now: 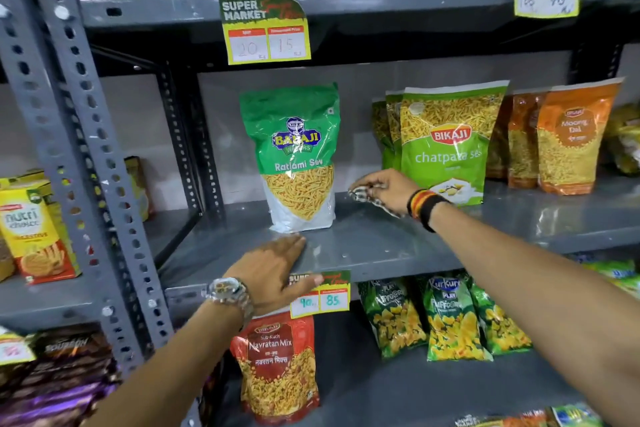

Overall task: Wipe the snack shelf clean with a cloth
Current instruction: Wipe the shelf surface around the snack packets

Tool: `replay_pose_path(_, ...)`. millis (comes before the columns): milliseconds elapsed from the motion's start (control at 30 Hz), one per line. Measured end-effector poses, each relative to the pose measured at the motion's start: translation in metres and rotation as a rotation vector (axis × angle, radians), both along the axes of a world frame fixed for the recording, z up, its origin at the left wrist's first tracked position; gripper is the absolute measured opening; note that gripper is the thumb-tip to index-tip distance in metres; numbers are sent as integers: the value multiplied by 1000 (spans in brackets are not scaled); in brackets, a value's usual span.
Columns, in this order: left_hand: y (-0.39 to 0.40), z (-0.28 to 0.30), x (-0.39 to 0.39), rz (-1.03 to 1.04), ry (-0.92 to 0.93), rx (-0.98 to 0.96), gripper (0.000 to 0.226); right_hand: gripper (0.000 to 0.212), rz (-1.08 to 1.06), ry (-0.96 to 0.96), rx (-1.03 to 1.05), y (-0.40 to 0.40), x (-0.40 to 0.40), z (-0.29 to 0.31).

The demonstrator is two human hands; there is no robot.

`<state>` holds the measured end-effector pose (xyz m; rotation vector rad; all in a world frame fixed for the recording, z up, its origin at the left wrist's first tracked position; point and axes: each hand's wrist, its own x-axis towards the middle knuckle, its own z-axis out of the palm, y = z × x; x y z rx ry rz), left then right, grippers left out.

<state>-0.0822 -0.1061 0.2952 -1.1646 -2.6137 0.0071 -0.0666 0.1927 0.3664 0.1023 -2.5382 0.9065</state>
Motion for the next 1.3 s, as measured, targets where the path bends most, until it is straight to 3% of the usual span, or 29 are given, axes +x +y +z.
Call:
replay_pose_path(333, 0, -6, -7, -7, -3, 45, 94, 29, -79, -90, 157, 23, -140, -11)
replay_pose_path(600, -1, -8, -9, 5, -6, 42, 91, 25, -51, -220, 77, 45, -194, -33)
replay_pose_path(833, 0, -6, -5, -3, 4, 16, 95, 36, 94, -267, 69, 31, -156, -33)
replay_pose_path(1167, 2, -7, -4, 13, 8, 28, 99, 39, 290, -297, 131, 23, -34, -30)
replay_pose_path(1300, 1, -8, -4, 12, 11, 21, 93, 39, 109, -180, 81, 16, -32, -17)
